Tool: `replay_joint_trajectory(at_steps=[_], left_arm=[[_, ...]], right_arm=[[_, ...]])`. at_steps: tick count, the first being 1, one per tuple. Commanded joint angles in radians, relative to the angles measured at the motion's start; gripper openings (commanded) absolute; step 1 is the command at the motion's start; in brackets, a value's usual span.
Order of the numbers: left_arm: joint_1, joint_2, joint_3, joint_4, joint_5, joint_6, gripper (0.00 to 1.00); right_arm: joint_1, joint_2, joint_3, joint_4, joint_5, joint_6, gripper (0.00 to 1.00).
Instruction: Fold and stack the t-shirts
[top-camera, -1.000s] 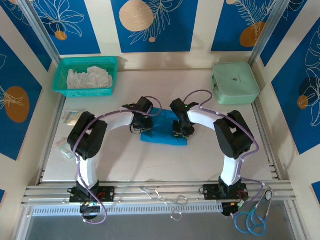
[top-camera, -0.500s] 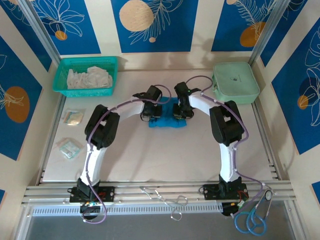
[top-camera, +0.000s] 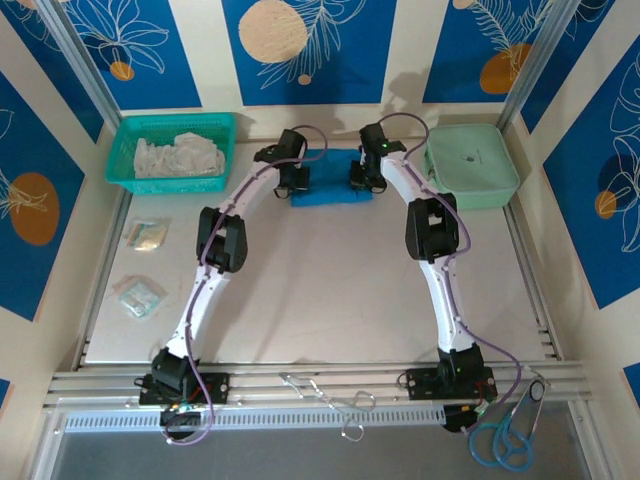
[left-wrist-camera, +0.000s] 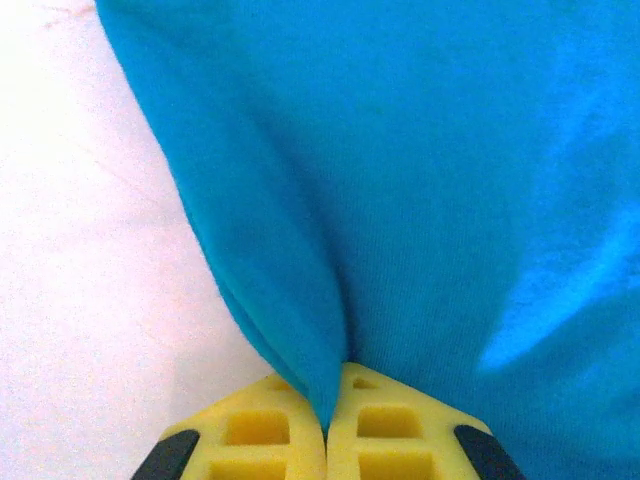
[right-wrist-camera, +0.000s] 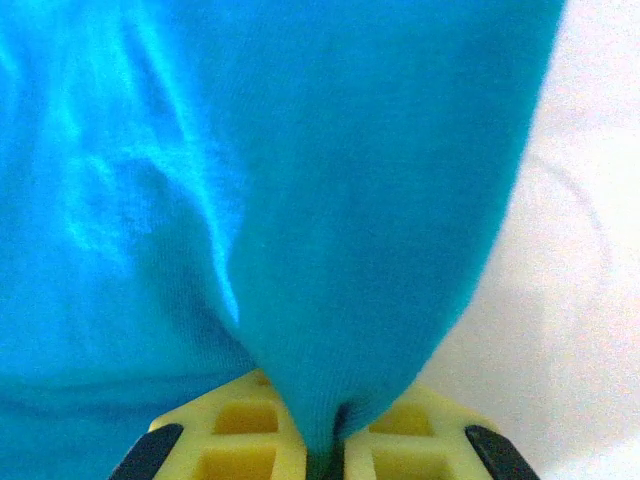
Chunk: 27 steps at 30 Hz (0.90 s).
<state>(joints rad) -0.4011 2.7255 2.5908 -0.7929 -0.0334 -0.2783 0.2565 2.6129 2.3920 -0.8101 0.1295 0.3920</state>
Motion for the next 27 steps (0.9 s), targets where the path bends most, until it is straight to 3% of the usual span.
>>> replay_joint_trajectory(at_steps=[1,6,13,18,22,25,27], left_arm=[[0.043,0.036,0.038,-0.031,0.037,0.016,0.01],[0.062,0.037,0.038,0.051,0.089,0.009,0.08],[0.061,0.042,0.039,0.139,0.137,-0.003,0.29],[0.061,0.025,0.038,0.141,0.145,-0.007,0.48],[0.064,-0.026,0.038,0.122,0.115,0.035,0.66],[0.069,-0.092,0.038,0.105,0.088,0.07,0.8],[0.07,-0.143,0.033,0.097,0.074,0.091,0.89]], right_arm=[[-0.022,0.101,0.121,-0.119,-0.01,-0.004,0.0],[-0.024,0.124,0.142,-0.12,-0.03,0.011,0.0],[-0.013,0.095,0.105,-0.121,-0.026,0.028,0.0],[-0.017,0.09,0.138,-0.139,-0.019,0.034,0.27],[-0.032,0.065,0.215,-0.184,-0.013,0.016,0.54],[-0.048,0.009,0.236,-0.202,-0.004,-0.003,0.64],[-0.059,-0.046,0.233,-0.214,-0.001,-0.012,0.76]])
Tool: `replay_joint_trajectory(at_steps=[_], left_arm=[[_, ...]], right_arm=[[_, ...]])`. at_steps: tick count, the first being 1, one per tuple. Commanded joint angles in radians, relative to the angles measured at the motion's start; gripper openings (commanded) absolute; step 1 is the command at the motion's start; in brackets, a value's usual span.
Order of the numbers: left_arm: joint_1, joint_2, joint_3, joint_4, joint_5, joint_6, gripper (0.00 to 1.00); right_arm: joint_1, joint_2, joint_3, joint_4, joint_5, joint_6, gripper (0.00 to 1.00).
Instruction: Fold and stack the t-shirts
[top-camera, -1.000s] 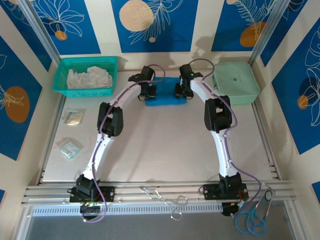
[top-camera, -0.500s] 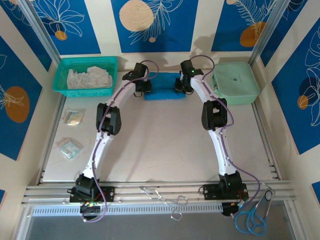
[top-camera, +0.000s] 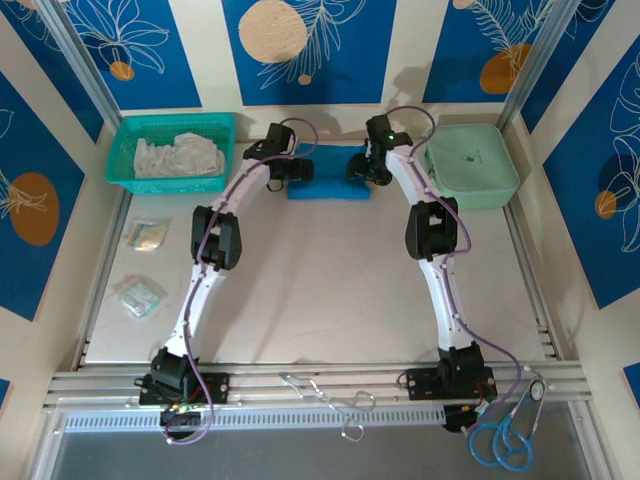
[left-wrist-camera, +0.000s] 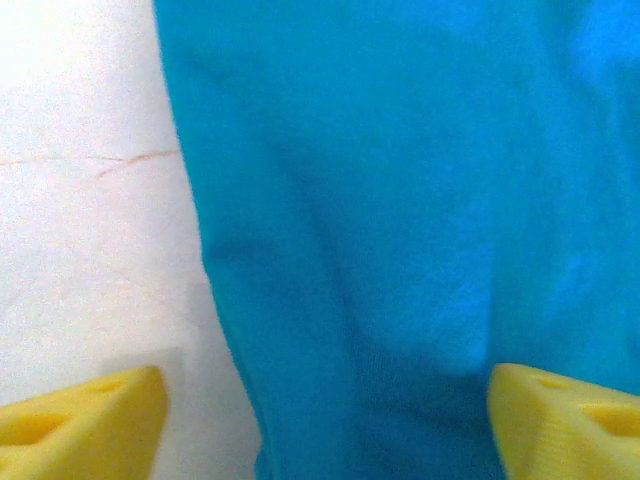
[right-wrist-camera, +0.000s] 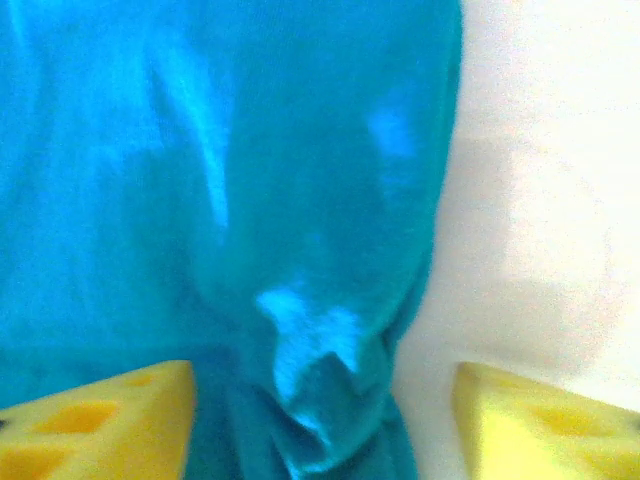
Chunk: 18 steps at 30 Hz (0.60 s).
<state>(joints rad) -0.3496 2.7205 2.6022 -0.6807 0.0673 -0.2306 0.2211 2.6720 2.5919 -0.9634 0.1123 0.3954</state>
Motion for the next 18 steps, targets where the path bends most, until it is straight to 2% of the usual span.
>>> replay_joint_trajectory(at_steps=[1,5,10,14,15,18], left_arm=[[0.018,-0.173,0.015,-0.018,-0.035,0.053,0.98],[0.018,-0.327,-0.062,0.004,-0.043,0.072,0.99],[0.018,-0.592,-0.271,0.088,-0.049,0.08,0.99],[0.017,-0.826,-0.499,0.167,-0.067,0.105,0.99],[0.017,-0.891,-0.571,0.19,-0.073,0.114,0.99],[0.018,-1.079,-0.796,0.268,-0.099,0.134,0.99]], right_arm=[[-0.027,-0.132,0.03,-0.069,0.017,-0.022,0.79],[-0.033,-0.257,-0.013,-0.092,0.035,-0.049,0.85],[-0.024,-0.477,-0.175,-0.072,0.075,-0.078,0.96],[-0.014,-0.715,-0.426,0.019,0.111,-0.104,0.97],[-0.012,-0.79,-0.51,0.059,0.12,-0.109,1.0],[-0.011,-1.007,-0.769,0.182,0.151,-0.123,0.99]])
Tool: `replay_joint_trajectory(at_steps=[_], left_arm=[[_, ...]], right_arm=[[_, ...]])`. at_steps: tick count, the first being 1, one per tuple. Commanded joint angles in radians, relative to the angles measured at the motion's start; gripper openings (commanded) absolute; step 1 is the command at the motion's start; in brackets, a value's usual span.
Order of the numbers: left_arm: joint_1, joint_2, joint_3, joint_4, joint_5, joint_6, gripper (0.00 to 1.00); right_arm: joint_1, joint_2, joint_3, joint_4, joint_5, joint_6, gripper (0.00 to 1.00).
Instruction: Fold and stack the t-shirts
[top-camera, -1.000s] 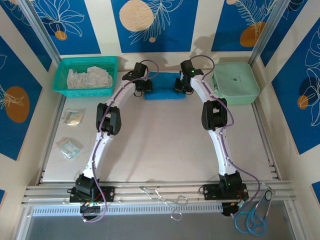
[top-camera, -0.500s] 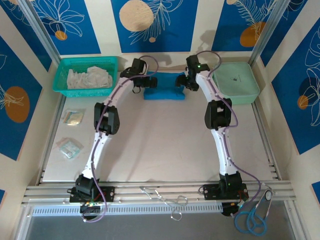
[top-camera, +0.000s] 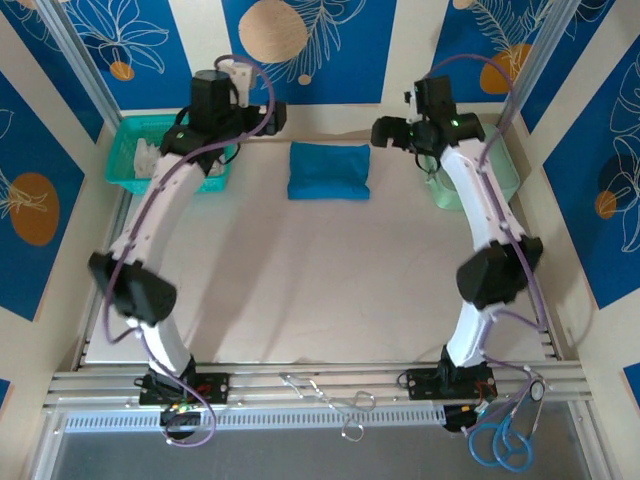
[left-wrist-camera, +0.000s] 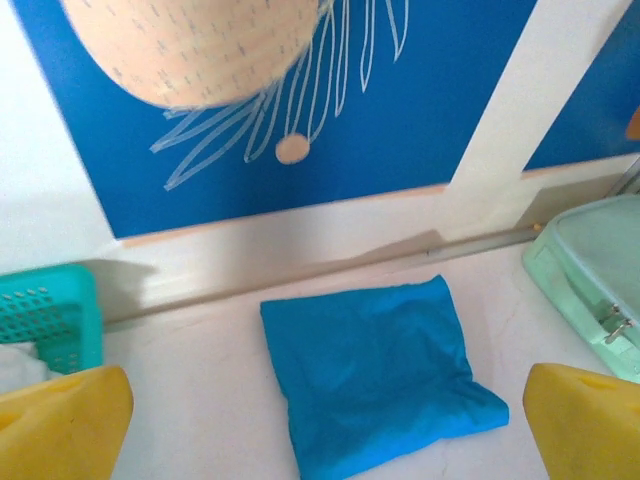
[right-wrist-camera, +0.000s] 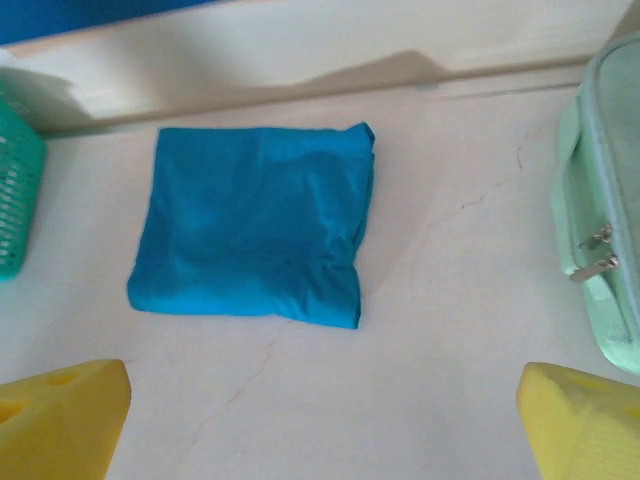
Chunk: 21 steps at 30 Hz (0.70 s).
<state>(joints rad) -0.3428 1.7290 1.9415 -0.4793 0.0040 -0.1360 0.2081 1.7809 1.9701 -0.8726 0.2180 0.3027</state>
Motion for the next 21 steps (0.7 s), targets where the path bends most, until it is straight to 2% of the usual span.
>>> replay_joint_trajectory(at_steps=[1,5,10,14,16,18,21], left_arm=[[0.01,-0.152,-0.222,0.1,-0.042,0.05,0.99],[0.013,-0.366,-0.536,0.231,-0.114,0.086,0.99],[0.015,-0.625,-0.926,0.418,-0.211,0.124,0.99],[0.016,-0.814,-1.251,0.633,-0.328,0.174,0.99],[0.015,-0.907,-1.478,0.878,-0.372,0.228,0.99],[0.015,-0.964,-1.651,1.067,-0.452,0.225,0.99],[0.024,-0.951,-1.719,1.046,-0.563,0.213,0.99]], right_arm=[[-0.002,-0.19,-0.242,0.142,0.058,-0.035,0.99],[-0.028,-0.445,-0.604,0.341,0.097,-0.038,0.99],[-0.097,-0.681,-0.98,0.543,0.04,0.013,0.99],[-0.131,-0.772,-1.184,0.641,0.034,0.06,0.99],[-0.137,-0.8,-1.292,0.738,0.01,0.022,0.99],[-0.131,-0.819,-1.396,0.858,-0.028,-0.058,0.99],[-0.103,-0.847,-1.552,1.077,-0.026,-0.176,1.0]])
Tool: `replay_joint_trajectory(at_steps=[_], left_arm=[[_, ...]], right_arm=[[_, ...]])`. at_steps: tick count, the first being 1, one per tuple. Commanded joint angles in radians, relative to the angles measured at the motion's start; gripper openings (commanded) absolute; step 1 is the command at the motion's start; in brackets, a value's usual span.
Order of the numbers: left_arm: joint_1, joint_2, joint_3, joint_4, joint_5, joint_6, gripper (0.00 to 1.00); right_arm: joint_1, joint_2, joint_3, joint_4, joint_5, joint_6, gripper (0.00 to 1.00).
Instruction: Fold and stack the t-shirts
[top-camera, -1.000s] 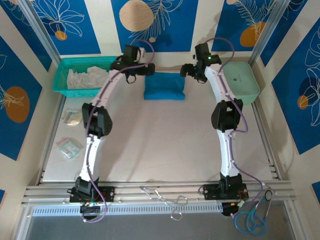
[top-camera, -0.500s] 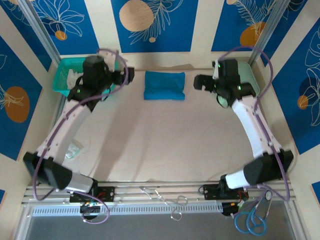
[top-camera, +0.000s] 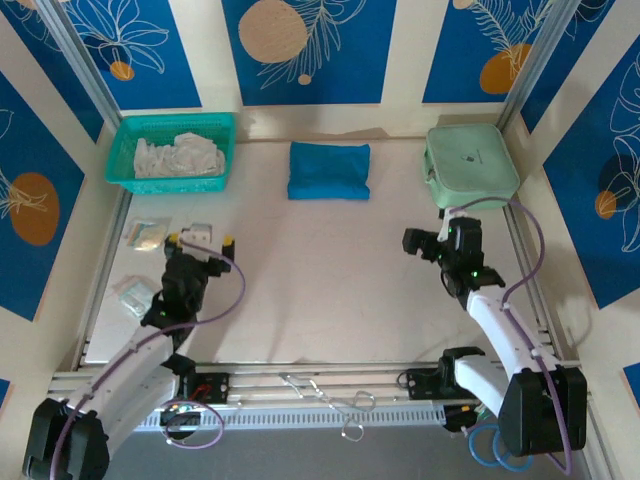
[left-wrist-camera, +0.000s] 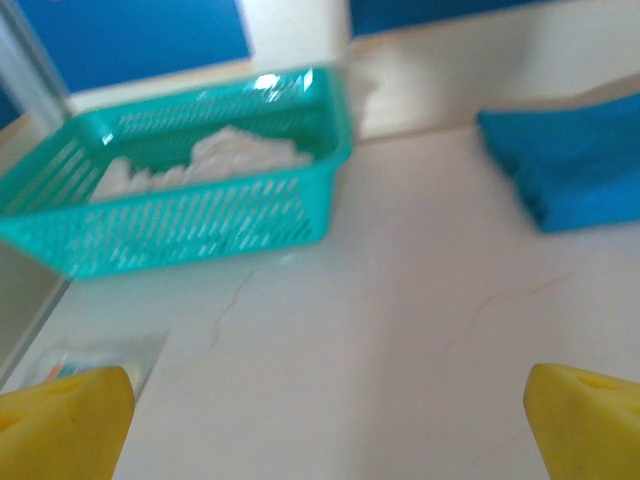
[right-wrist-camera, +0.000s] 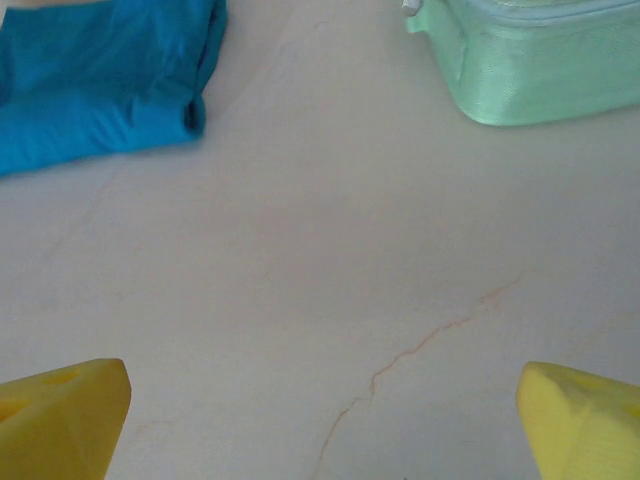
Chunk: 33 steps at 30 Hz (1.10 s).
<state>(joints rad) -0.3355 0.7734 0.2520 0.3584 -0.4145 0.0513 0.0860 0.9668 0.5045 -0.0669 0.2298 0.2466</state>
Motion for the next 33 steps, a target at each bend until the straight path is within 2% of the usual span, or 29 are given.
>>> replay_joint_trajectory(at_steps=[1,4,7,10,14,15,17,19,21,22,24,26,28,30,33], left_arm=[[0.021,0.041,-0.056,0.25,-0.155,0.043,0.99],[0.051,0.196,-0.126,0.465,-0.151,0.054,0.99],[0.089,0.404,-0.133,0.637,-0.098,0.026,0.99],[0.094,0.595,-0.113,0.865,-0.045,0.049,0.99],[0.101,0.8,-0.051,0.981,-0.019,0.093,0.99],[0.097,0.811,-0.05,1.013,-0.017,0.104,0.99],[0.116,0.753,-0.037,0.885,0.019,0.063,0.99],[0.157,0.79,-0.01,0.841,0.117,0.043,0.99],[0.166,0.83,0.011,0.876,0.124,0.052,0.99],[0.173,0.792,0.027,0.781,0.132,0.028,0.99],[0.187,0.805,0.07,0.713,0.147,0.023,1.0],[0.21,0.793,0.103,0.625,0.174,-0.006,0.99],[0.25,0.793,0.11,0.609,0.233,-0.035,1.0],[0.253,0.794,0.107,0.618,0.234,-0.032,0.99],[0.251,0.793,0.105,0.622,0.233,-0.031,0.99]], right_arm=[[0.031,-0.043,-0.144,0.362,-0.04,-0.174,1.0],[0.046,-0.037,-0.256,0.552,-0.049,-0.288,0.99],[0.034,0.018,-0.259,0.575,-0.05,-0.3,0.99],[0.029,0.102,-0.28,0.7,-0.078,-0.284,0.99],[0.029,0.218,-0.251,0.787,-0.105,-0.288,0.99],[0.028,0.249,-0.248,0.829,-0.107,-0.291,0.99],[0.023,0.308,-0.237,0.899,-0.118,-0.295,1.0],[0.001,0.368,-0.21,0.924,-0.163,-0.265,0.99],[-0.011,0.465,-0.194,0.993,-0.182,-0.256,0.99],[-0.025,0.502,-0.194,1.021,-0.142,-0.229,0.99],[-0.057,0.575,-0.197,1.123,-0.192,-0.199,0.99],[-0.068,0.543,-0.109,0.895,-0.191,-0.195,0.99],[-0.136,0.557,-0.091,0.88,-0.293,-0.14,0.99],[-0.108,0.56,-0.084,0.868,-0.239,-0.152,0.99],[-0.101,0.556,-0.083,0.862,-0.222,-0.156,0.99]])
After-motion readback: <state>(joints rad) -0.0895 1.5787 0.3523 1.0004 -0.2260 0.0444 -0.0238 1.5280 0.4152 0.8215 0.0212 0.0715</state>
